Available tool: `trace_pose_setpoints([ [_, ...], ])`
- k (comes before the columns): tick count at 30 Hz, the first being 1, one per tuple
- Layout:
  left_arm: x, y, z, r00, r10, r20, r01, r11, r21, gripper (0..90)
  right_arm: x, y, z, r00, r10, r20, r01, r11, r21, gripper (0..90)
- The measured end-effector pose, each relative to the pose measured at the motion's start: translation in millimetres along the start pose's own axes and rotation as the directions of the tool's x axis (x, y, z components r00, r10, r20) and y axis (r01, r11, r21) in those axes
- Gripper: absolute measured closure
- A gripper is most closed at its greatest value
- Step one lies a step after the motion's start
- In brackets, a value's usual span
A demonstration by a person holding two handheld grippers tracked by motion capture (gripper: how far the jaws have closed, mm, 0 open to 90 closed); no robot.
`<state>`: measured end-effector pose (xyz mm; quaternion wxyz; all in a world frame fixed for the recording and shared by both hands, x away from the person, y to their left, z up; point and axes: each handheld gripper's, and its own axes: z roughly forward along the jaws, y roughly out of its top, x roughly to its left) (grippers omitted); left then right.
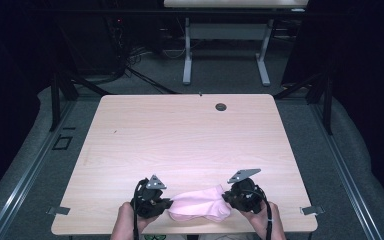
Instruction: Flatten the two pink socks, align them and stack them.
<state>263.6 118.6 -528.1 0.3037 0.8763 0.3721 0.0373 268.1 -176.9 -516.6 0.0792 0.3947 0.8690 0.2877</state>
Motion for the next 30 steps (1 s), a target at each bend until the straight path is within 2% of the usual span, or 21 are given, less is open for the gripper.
trace_pose_setpoints([
  [2,1.0,-2.0,6.1,0.9998,0.002,-0.018,-0.002,0.9996,0.028,88.7,-1.4,-3.2,11.1,1.0000,0.004,-0.006,-0.004,1.0000,-0.002,83.1],
  [5,1.4,-4.8,13.0,0.9990,0.017,-0.041,-0.014,0.9980,0.061,88.4,0.6,-6.9,27.3,0.9999,-0.012,0.005,0.012,0.9997,0.021,82.9],
  [7,2.8,-6.4,16.6,0.9990,0.013,-0.044,-0.010,0.9975,0.069,87.5,3.0,-9.4,34.3,0.9998,-0.017,0.008,0.016,0.9990,0.041,82.8],
  [11,2.9,-7.7,22.4,0.9975,0.032,-0.063,-0.026,0.9951,0.095,79.6,4.0,-13.1,38.9,0.9996,-0.024,0.015,0.023,0.9988,0.044,82.2],
  [12,1.7,-8.2,24.4,0.9959,0.038,-0.082,-0.030,0.9942,0.103,77.0,3.7,-13.9,39.7,0.9994,-0.030,0.017,0.030,0.9991,0.032,81.9],
  [14,1.7,-8.6,25.6,0.9957,0.038,-0.084,-0.029,0.9935,0.111,69.2,4.1,-13.8,39.3,0.9993,-0.032,0.019,0.031,0.9985,0.045,81.4],
  [17,2.4,-10.8,25.5,0.9884,0.045,-0.145,-0.031,0.9945,0.100,54.7,4.2,-15.4,39.5,0.9981,-0.052,0.033,0.051,0.9975,0.049,77.0],
  [18,2.4,-10.8,25.5,0.9884,0.045,-0.145,-0.031,0.9945,0.100,48.7,4.2,-15.4,39.5,0.9981,-0.052,0.033,0.051,0.9975,0.049,77.0],
  [19,3.2,-12.2,25.1,0.9850,0.043,-0.167,-0.029,0.9956,0.090,43.7,4.7,-16.1,39.8,0.9979,-0.048,0.043,0.046,0.9979,0.045,71.9],
  [20,3.2,-12.2,25.1,0.9850,0.043,-0.167,-0.029,0.9956,0.090,38.7,3.8,-16.3,39.4,0.9975,-0.050,0.050,0.048,0.9977,0.049,66.9],
  [21,4.7,-13.1,22.1,0.9841,0.032,-0.175,-0.020,0.9974,0.069,34.6,3.5,-16.9,39.9,0.9976,-0.039,0.057,0.037,0.9985,0.040,63.1],
  [22,6.0,-13.5,19.6,0.9846,0.024,-0.173,-0.015,0.9985,0.053,31.2,1.8,-17.0,38.8,0.9978,-0.041,0.053,0.038,0.9979,0.053,60.6],
  [26,10.3,-13.7,5.9,0.9787,-0.013,-0.205,0.009,0.9997,-0.021,20.5,-3.3,-20.2,35.8,0.9995,0.003,0.031,-0.004,1.0000,0.009,47.5],
  [27,10.3,-13.7,5.9,0.9787,-0.013,-0.205,0.009,0.9997,-0.021,18.4,-4.6,-20.6,33.9,0.9995,0.010,0.029,-0.010,1.0000,-0.001,44.0],
  [28,12.5,-13.8,-1.9,0.9761,-0.027,-0.216,0.017,0.9987,-0.047,17.0,-5.2,-20.9,31.6,0.9992,0.020,0.033,-0.020,0.9996,-0.018,40.4],
  [29,14.1,-13.9,-5.8,0.9756,-0.030,-0.218,0.018,0.9982,-0.057,15.6,-6.7,-21.2,28.7,0.9989,0.028,0.038,-0.026,0.9990,-0.036,36.4],
  [30,15.5,-14.5,-9.7,0.9724,-0.038,-0.230,0.022,0.9973,-0.069,14.9,-8.5,-21.2,25.9,0.9987,0.037,0.034,-0.035,0.9979,-0.054,32.3],
])
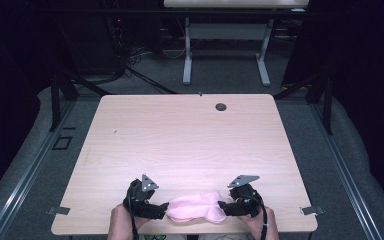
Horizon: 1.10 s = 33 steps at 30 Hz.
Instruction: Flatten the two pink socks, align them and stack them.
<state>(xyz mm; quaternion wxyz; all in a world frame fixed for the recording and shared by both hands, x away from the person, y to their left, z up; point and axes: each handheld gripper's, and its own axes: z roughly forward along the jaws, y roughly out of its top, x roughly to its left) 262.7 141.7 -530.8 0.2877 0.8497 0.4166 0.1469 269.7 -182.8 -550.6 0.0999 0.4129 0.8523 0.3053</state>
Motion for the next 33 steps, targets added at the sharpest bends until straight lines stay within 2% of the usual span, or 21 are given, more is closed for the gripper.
trace_pose_setpoints([
  [5,18.7,-8.2,-10.3,0.9959,-0.039,-0.082,0.035,0.9986,-0.039,7.8,-14.3,-0.5,-16.3,0.9988,0.038,0.032,-0.036,0.9978,-0.055,13.6],
  [7,27.6,-14.7,-11.6,0.9924,-0.053,-0.111,0.049,0.9980,-0.039,4.9,-22.1,-3.0,-21.4,0.9978,0.053,0.041,-0.049,0.9957,-0.078,12.1],
  [9,32.3,-18.3,-11.2,0.9910,-0.061,-0.119,0.057,0.9979,-0.029,1.8,-26.4,-4.3,-23.5,0.9976,0.057,0.040,-0.054,0.9959,-0.072,9.5],
  [10,42.3,-25.9,-9.4,0.9874,-0.075,-0.139,0.074,0.9972,-0.013,0.6,-35.8,-8.5,-25.0,0.9953,0.071,0.066,-0.067,0.9957,-0.064,3.8],
  [11,42.3,-25.9,-9.4,0.9874,-0.075,-0.139,0.074,0.9972,-0.013,0.4,-35.8,-8.5,-25.0,0.9953,0.071,0.066,-0.067,0.9957,-0.064,3.8],
  [12,52.4,-34.7,-6.5,0.9823,-0.111,-0.151,0.108,0.9938,-0.025,0.3,-44.5,-12.7,-23.9,0.9920,0.087,0.091,-0.083,0.9954,-0.048,0.0],
  [13,52.4,-34.7,-6.5,0.9823,-0.111,-0.151,0.108,0.9938,-0.025,0.3,-49.8,-15.7,-23.3,0.9901,0.098,0.100,-0.093,0.9946,-0.045,0.0],
  [14,62.8,-42.9,-2.4,0.9755,-0.144,-0.166,0.141,0.9895,-0.032,0.3,-54.7,-18.9,-21.8,0.9867,0.112,0.118,-0.107,0.9931,-0.049,0.0],
  [17,78.2,-53.5,5.8,0.9614,-0.193,-0.196,0.192,0.9811,-0.026,0.2,-70.7,-28.5,-17.0,0.9778,0.146,0.151,-0.142,0.9892,-0.037,0.0],
  [21,92.2,-64.1,13.2,0.9442,-0.219,-0.246,0.216,0.9756,-0.037,0.2,-87.1,-40.2,-12.5,0.9667,0.181,0.181,-0.177,0.9835,-0.039,0.0],
  [23,97.7,-68.6,15.9,0.9439,-0.242,-0.225,0.232,0.9703,-0.067,0.2,-92.4,-44.6,-11.2,0.9609,0.194,0.197,-0.189,0.9810,-0.044,0.0],
  [25,99.4,-69.7,16.6,0.9431,-0.248,-0.221,0.236,0.9684,-0.080,0.1,-94.9,-46.4,-10.3,0.9614,0.191,0.198,-0.187,0.9815,-0.039,0.0],
  [26,99.8,-70.1,17.2,0.9423,-0.247,-0.226,0.232,0.9684,-0.092,0.1,-97.1,-48.9,-9.4,0.9592,0.174,0.222,-0.169,0.9846,-0.044,0.0],
  [28,102.0,-71.1,19.1,0.9448,-0.250,-0.212,0.231,0.9665,-0.112,0.1,-98.0,-49.8,-9.3,0.9594,0.174,0.222,-0.166,0.9847,-0.055,0.0],
  [29,103.7,-72.0,20.5,0.9460,-0.257,-0.198,0.236,0.9639,-0.125,0.0,-100.2,-51.5,-8.9,0.9608,0.172,0.217,-0.160,0.9845,-0.073,0.0],
  [30,105.8,-73.9,22.6,0.9440,-0.269,-0.191,0.242,0.9577,-0.156,0.0,-101.1,-52.7,-8.4,0.9620,0.169,0.215,-0.153,0.9843,-0.089,0.0],
  [31,105.8,-73.9,22.6,0.9440,-0.269,-0.191,0.242,0.9577,-0.156,0.0,-101.1,-52.7,-8.4,0.9620,0.169,0.215,-0.153,0.9843,-0.089,0.0],
  [32,106.4,-73.2,22.7,0.9490,-0.251,-0.191,0.224,0.9626,-0.152,0.2,-102.6,-55.1,-7.8,0.9635,0.164,0.212,-0.142,0.9832,-0.114,0.0],
  [33,106.4,-73.2,22.7,0.9490,-0.251,-0.191,0.224,0.9626,-0.152,0.3,-102.6,-55.1,-7.8,0.9635,0.164,0.212,-0.142,0.9832,-0.114,0.0],
])
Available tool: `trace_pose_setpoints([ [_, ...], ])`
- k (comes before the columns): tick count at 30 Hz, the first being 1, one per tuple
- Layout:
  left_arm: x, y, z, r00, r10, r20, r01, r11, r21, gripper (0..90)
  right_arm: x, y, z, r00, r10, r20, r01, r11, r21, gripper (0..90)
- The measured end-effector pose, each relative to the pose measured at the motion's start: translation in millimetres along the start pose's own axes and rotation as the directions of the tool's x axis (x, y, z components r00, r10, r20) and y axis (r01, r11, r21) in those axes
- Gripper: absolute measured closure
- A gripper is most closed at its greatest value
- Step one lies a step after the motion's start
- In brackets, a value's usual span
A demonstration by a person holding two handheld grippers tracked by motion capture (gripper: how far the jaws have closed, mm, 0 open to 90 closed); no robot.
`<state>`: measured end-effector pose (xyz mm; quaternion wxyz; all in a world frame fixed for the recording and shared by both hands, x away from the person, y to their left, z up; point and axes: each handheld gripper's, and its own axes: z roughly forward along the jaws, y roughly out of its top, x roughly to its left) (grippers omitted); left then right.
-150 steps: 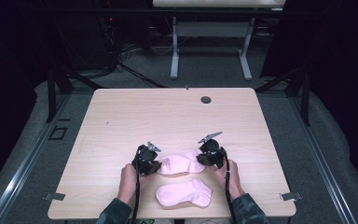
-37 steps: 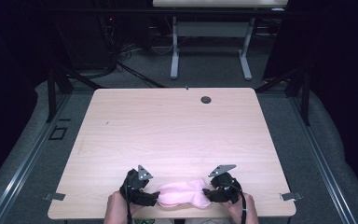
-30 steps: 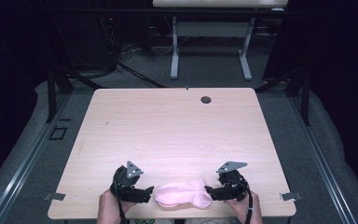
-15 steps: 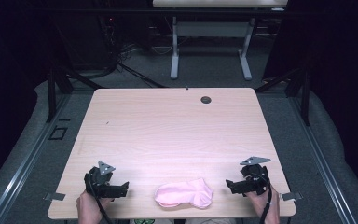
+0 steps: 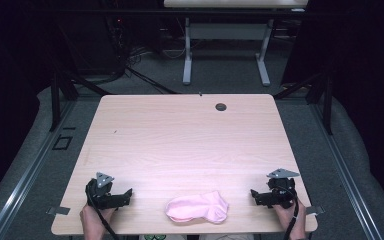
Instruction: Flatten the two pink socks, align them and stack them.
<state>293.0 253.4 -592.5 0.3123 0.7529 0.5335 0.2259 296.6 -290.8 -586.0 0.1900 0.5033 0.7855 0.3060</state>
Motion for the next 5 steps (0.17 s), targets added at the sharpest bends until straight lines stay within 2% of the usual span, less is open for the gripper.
trace_pose_setpoints([
  [2,0.7,1.0,1.2,0.9998,0.006,0.019,-0.006,1.0000,0.001,0.4,0.3,-5.0,0.2,1.0000,-0.004,-0.002,0.004,0.9989,-0.046,0.0],
  [5,1.0,1.7,2.0,0.9997,0.011,0.021,-0.011,0.9999,-0.001,0.2,-0.1,-7.4,-1.0,0.9997,-0.018,-0.014,0.017,0.9983,-0.055,0.0],
])
